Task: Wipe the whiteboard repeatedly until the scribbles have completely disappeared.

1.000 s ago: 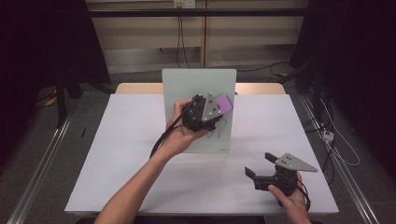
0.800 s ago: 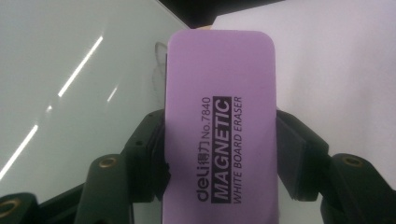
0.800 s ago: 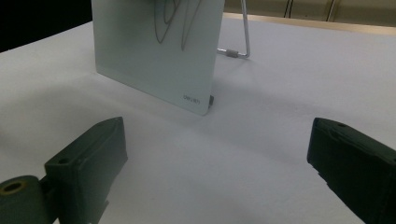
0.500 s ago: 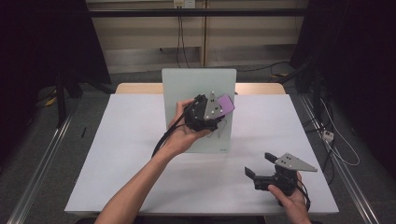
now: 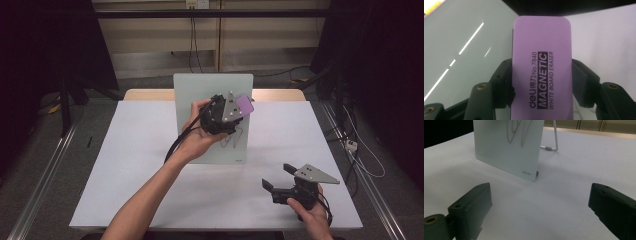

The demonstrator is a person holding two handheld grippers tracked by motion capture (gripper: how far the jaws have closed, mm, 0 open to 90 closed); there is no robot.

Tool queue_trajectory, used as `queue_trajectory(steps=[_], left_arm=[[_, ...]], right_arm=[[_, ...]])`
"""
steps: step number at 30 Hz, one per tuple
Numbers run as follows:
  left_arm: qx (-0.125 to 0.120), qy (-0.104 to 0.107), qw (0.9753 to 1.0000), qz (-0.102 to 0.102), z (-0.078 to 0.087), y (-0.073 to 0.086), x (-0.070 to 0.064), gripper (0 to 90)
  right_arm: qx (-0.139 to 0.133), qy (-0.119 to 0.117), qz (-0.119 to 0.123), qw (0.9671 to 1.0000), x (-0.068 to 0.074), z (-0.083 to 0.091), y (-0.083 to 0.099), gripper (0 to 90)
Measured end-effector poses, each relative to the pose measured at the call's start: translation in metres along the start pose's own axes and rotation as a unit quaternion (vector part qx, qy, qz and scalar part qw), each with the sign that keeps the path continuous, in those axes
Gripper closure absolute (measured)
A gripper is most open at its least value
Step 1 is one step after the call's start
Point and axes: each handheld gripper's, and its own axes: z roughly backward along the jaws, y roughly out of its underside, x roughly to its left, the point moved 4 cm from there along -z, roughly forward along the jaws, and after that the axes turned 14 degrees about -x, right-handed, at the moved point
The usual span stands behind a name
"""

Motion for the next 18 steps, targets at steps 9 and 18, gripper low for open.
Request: queue_trajectory(steps=[9,18], left_arm=[[0.025,0.033,0.9991,0.001,-0.001,0.032,-0.032,41.1],[0.021,0.021,0.9995,0.007,0.002,0.009,-0.006,41.2]], right_arm=[[0.000,0.002,0.001,1.0000,0.000,0.001,0.000,4.7],[0.001,0.002,-0.001,1.0000,-0.001,0.001,0.000,4.7]])
